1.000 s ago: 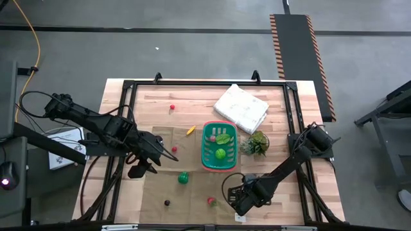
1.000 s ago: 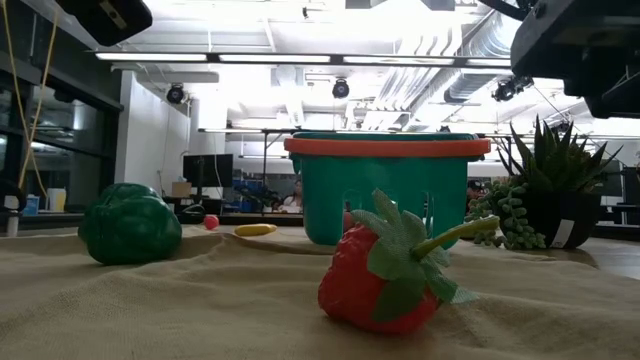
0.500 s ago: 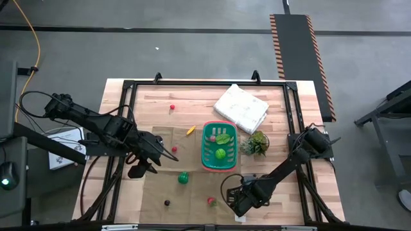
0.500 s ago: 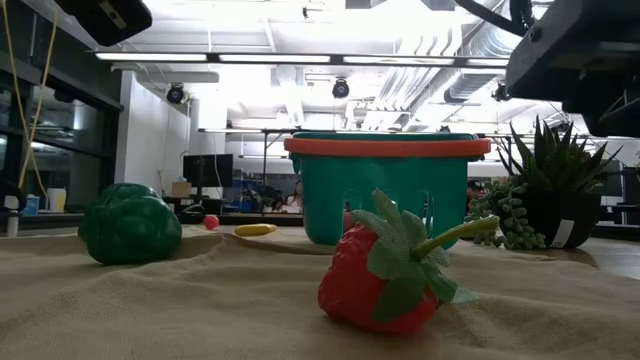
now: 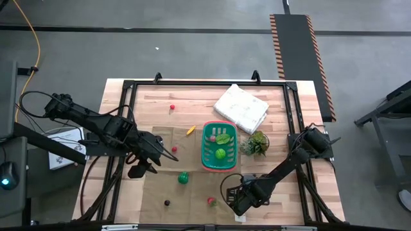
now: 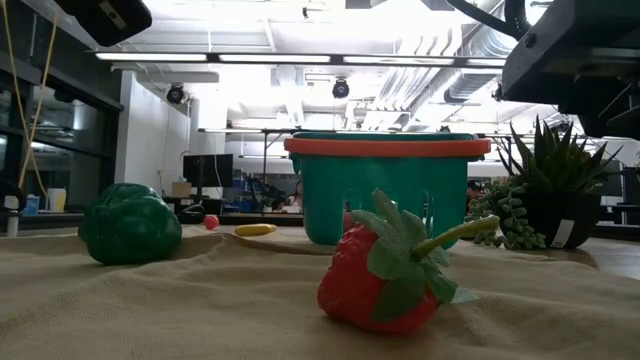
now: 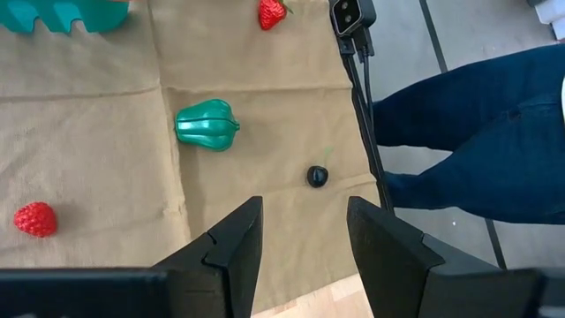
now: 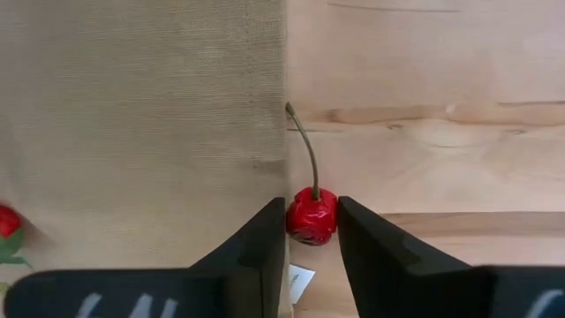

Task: Pick and placing Produce into tupperware
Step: Put the bottom red cherry into the blue basket

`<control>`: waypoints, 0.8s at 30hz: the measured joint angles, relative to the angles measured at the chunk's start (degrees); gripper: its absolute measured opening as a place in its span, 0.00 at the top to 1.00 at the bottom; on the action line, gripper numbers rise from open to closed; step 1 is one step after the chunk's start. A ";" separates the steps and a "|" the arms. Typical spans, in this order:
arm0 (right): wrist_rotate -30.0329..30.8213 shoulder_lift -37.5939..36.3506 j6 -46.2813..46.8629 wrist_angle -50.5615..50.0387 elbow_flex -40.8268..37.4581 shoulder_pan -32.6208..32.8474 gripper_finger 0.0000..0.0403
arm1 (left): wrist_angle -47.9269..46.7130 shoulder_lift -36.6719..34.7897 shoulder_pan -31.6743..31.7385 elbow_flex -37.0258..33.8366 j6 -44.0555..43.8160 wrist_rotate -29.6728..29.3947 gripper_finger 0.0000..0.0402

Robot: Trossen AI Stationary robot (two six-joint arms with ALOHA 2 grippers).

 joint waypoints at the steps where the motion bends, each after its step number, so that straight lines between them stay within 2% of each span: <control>1: 0.00 -0.01 0.00 0.07 0.00 0.00 0.78 | 0.00 0.00 0.00 0.00 -0.01 0.01 0.62; 14: 0.00 -0.01 -0.01 0.27 0.00 0.00 0.84 | 0.00 0.00 0.00 0.00 0.00 0.00 0.62; 24: 0.22 -1.74 -0.07 0.95 0.00 0.02 0.85 | 0.05 0.00 0.00 0.00 0.05 0.00 0.62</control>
